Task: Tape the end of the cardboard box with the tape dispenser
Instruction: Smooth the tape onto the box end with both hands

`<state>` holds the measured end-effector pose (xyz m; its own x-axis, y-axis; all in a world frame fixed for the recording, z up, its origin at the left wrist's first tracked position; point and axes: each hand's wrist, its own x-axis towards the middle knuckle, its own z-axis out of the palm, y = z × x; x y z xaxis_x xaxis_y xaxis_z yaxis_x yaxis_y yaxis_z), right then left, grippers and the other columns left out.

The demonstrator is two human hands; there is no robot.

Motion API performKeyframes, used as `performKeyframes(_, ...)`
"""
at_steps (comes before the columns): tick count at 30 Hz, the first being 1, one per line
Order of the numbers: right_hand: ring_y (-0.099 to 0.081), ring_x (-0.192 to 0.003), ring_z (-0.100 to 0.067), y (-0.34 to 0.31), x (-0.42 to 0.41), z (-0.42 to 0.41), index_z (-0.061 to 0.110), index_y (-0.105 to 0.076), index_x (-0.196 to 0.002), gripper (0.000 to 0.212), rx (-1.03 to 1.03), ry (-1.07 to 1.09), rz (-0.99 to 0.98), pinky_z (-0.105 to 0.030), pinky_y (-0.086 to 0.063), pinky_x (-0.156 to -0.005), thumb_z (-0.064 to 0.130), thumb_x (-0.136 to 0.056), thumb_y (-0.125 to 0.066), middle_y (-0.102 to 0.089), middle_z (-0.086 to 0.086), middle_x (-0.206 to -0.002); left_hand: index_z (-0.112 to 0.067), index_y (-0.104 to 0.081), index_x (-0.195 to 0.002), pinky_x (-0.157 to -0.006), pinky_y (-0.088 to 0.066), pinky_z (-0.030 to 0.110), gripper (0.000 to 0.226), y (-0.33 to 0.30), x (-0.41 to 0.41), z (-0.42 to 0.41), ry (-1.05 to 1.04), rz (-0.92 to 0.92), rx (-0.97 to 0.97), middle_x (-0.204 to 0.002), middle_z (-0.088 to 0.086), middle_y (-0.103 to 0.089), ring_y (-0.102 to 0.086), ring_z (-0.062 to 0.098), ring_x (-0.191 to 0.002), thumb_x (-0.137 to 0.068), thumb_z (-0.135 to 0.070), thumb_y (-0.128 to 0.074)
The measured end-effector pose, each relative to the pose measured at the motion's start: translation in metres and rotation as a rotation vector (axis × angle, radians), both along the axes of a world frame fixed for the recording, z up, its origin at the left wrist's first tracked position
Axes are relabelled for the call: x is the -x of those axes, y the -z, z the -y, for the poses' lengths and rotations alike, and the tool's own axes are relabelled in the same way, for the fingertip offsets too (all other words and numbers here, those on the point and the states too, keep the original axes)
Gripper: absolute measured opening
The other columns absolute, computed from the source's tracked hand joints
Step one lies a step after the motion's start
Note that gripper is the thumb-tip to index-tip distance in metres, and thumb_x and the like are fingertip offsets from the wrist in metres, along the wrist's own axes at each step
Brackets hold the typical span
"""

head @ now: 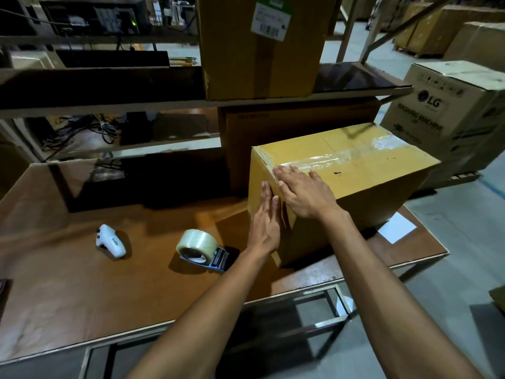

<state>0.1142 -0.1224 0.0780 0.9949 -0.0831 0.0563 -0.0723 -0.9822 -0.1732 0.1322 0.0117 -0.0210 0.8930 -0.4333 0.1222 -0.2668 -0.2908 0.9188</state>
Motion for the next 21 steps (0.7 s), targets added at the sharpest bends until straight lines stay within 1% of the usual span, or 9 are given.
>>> performKeyframes(2,-0.013,-0.162,-0.013,0.003,-0.001,-0.002,0.033,-0.020,-0.167,0.059,0.002,0.053,0.019,-0.055,-0.007,-0.131,0.049,-0.110,-0.022,-0.019,0.011,-0.174,-0.050,0.004,-0.170,-0.129,-0.032,0.054,0.108,0.010,0.002,-0.007,0.011,-0.066,-0.026,-0.181,-0.014,-0.005,-0.032,0.031,-0.162,-0.076,-0.103,0.007)
performKeyframes(3,-0.013,-0.162,-0.014,0.004,-0.001,-0.003,0.032,-0.021,-0.167,0.060,0.001,0.076,0.024,-0.055,-0.007,-0.131,0.049,-0.110,-0.021,-0.019,0.011,-0.174,-0.052,0.005,-0.169,-0.128,-0.034,0.056,0.107,0.012,0.002,-0.009,0.015,-0.080,-0.039,-0.181,-0.012,-0.007,-0.034,0.032,-0.161,-0.075,-0.104,0.008)
performKeyframes(6,-0.009,-0.163,-0.017,0.003,-0.002,-0.002,0.036,-0.014,-0.168,0.060,0.006,0.096,0.006,-0.056,-0.005,-0.131,0.051,-0.110,-0.018,-0.011,0.009,-0.176,-0.053,0.010,-0.167,-0.131,-0.027,0.063,0.095,0.008,-0.001,-0.011,-0.001,-0.045,-0.018,-0.181,-0.014,-0.002,-0.022,0.026,-0.166,-0.083,-0.099,0.006)
performKeyframes(8,-0.004,-0.163,-0.018,0.003,-0.002,0.000,0.043,-0.006,-0.167,0.058,0.025,0.072,-0.017,-0.059,-0.003,-0.130,0.053,-0.111,-0.016,-0.003,0.009,-0.177,-0.046,0.010,-0.170,-0.134,-0.022,0.055,0.096,-0.004,-0.005,-0.008,-0.026,-0.001,0.039,-0.180,-0.020,0.007,-0.011,0.014,-0.167,-0.089,-0.095,0.003)
performKeyframes(10,-0.002,-0.163,-0.019,0.004,-0.002,0.001,0.047,-0.006,-0.166,0.056,0.033,0.054,-0.026,-0.061,-0.002,-0.129,0.054,-0.110,-0.015,0.000,0.009,-0.177,-0.043,0.010,-0.172,-0.136,-0.017,0.051,0.096,-0.015,-0.008,-0.003,-0.013,0.025,0.064,-0.178,-0.023,0.010,-0.003,0.009,-0.166,-0.090,-0.093,0.001)
performKeyframes(12,-0.002,-0.163,-0.019,0.004,-0.002,0.000,0.047,-0.010,-0.166,0.057,0.027,0.064,-0.023,-0.061,-0.002,-0.129,0.054,-0.110,-0.015,-0.002,0.010,-0.177,-0.049,0.010,-0.169,-0.136,-0.012,0.060,0.092,-0.019,-0.007,0.002,0.011,0.019,0.062,-0.179,-0.024,0.010,0.000,0.009,-0.168,-0.089,-0.094,0.002)
performKeyframes(14,-0.004,-0.163,-0.020,0.005,-0.003,-0.002,0.044,-0.012,-0.166,0.059,0.028,0.094,-0.013,-0.061,-0.003,-0.129,0.054,-0.108,-0.016,-0.004,0.010,-0.177,-0.057,0.011,-0.165,-0.133,-0.012,0.067,0.091,-0.015,-0.005,0.003,0.005,-0.022,0.059,-0.179,-0.023,0.007,-0.006,0.015,-0.168,-0.084,-0.099,0.003)
performKeyframes(18,-0.004,-0.164,-0.022,0.006,-0.005,-0.005,0.030,-0.016,-0.168,0.068,0.035,0.178,-0.017,-0.060,-0.004,-0.129,0.057,-0.106,-0.017,-0.006,0.007,-0.177,-0.050,0.000,-0.171,-0.132,-0.024,0.062,0.114,0.001,-0.002,-0.004,-0.022,-0.117,0.019,-0.181,-0.014,-0.008,-0.029,0.030,-0.164,-0.072,-0.107,0.004)
performKeyframes(21,-0.003,-0.164,-0.022,0.008,-0.004,-0.005,0.030,-0.011,-0.169,0.071,0.039,0.191,-0.005,-0.061,-0.003,-0.129,0.059,-0.105,-0.017,-0.004,0.006,-0.177,-0.052,0.000,-0.170,-0.129,-0.026,0.068,0.108,0.001,-0.003,-0.007,-0.038,-0.122,-0.002,-0.181,-0.010,-0.010,-0.028,0.032,-0.164,-0.075,-0.105,0.005)
